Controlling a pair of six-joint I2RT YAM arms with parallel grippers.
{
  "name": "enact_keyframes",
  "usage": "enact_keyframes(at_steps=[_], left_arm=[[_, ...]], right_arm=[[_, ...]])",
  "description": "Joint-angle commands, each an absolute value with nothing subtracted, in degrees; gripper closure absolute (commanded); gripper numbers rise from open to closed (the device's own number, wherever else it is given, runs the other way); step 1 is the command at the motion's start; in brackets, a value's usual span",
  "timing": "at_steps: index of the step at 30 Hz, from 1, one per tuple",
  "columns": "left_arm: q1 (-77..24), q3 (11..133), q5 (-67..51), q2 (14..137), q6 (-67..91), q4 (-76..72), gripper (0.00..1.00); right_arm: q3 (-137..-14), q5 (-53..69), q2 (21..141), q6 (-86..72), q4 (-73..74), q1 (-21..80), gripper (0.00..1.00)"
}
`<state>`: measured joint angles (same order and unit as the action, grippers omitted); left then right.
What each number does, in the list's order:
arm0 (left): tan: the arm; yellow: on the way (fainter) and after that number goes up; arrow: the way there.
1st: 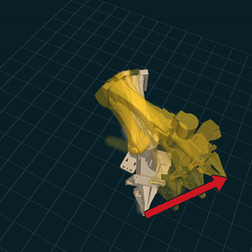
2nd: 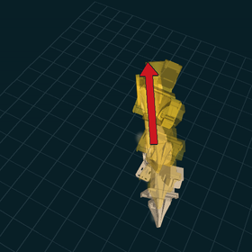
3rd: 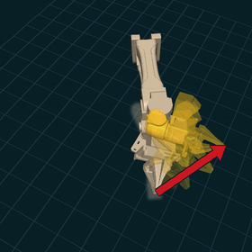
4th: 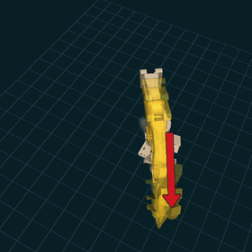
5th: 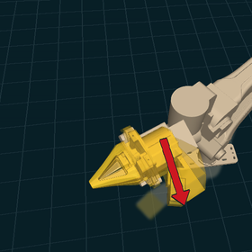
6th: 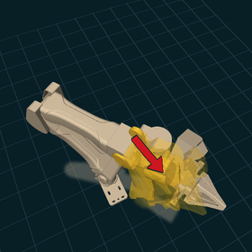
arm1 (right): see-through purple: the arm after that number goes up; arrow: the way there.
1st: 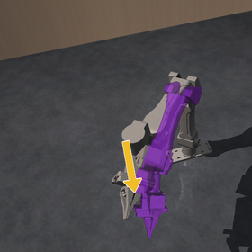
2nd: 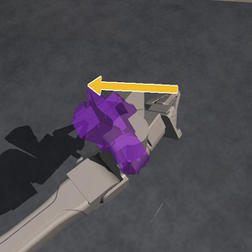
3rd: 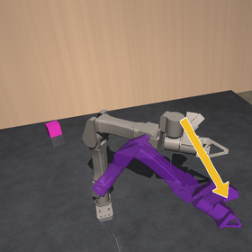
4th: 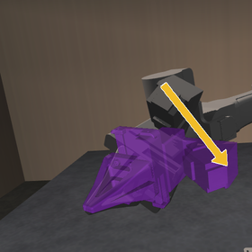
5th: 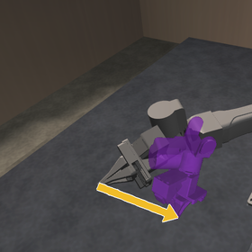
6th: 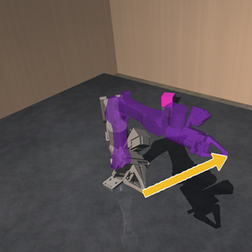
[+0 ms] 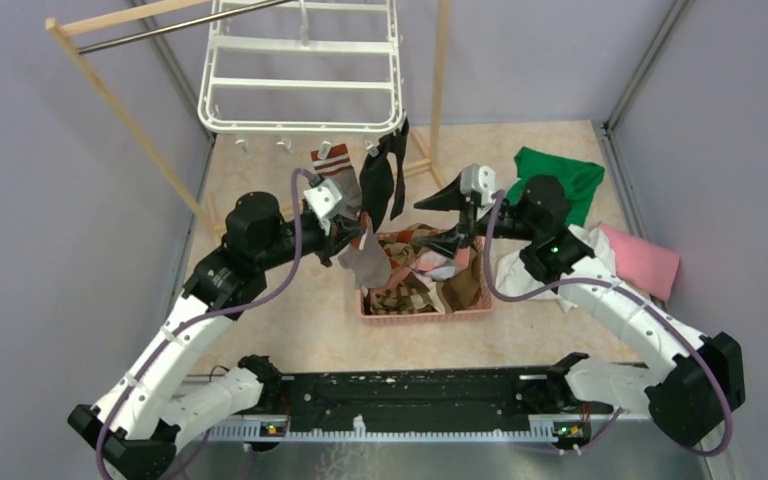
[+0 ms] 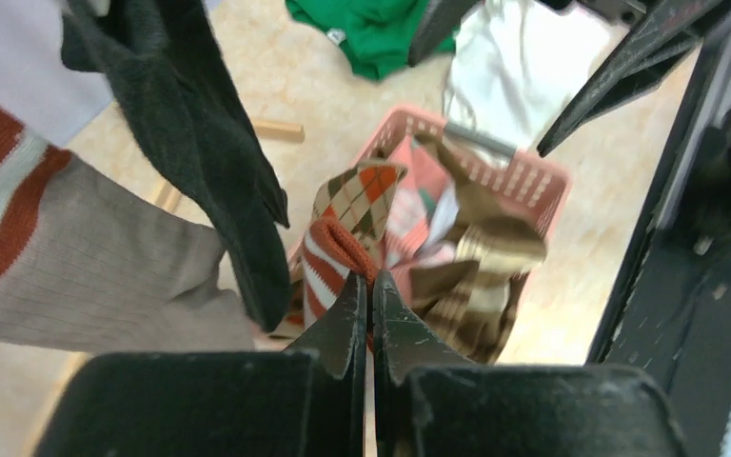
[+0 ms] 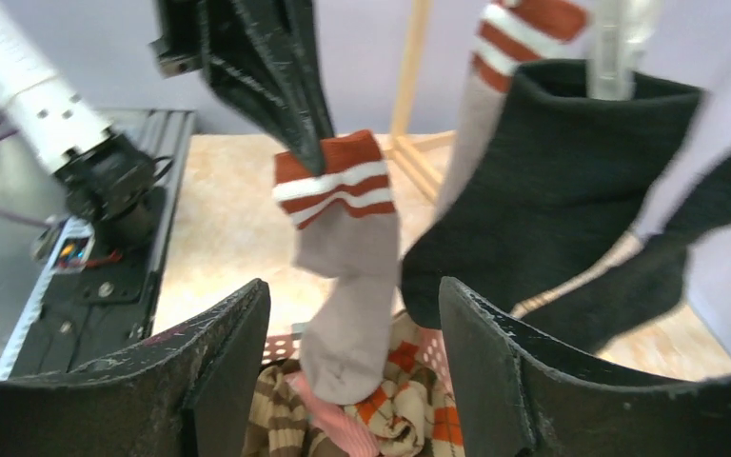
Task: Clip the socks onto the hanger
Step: Adjust the sock.
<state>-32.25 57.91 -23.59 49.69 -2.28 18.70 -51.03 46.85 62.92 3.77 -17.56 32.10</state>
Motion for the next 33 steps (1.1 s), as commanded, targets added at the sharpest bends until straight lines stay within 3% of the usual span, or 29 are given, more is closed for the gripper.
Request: enact_keyframes(at_steps=[1, 7, 16, 33], left_arm=[[-32.13, 64.64, -30.01, 51.45, -27.26, 33.59, 1.00], [-32.14, 72.29, -36.72, 55.85, -39.70, 39.49, 1.00], [-32.28, 82.06, -44.02, 63.30, -46.18, 43.42, 1.00], [-32.30, 83.58, -43.90, 65.12, -44.57, 40.56, 1.00]], right_arm=[[-53.94, 62.50, 66.39, 11.40, -21.57, 32.83, 0.33], [-57.31, 65.51, 69.62, 13.97, -21.56, 35.86, 0.27], [-60.60, 65.63, 73.29, 7.31, -28.98, 37.79, 0.30], [-63.98, 55.56, 74.72, 9.40, -20.67, 38.38, 0.72]])
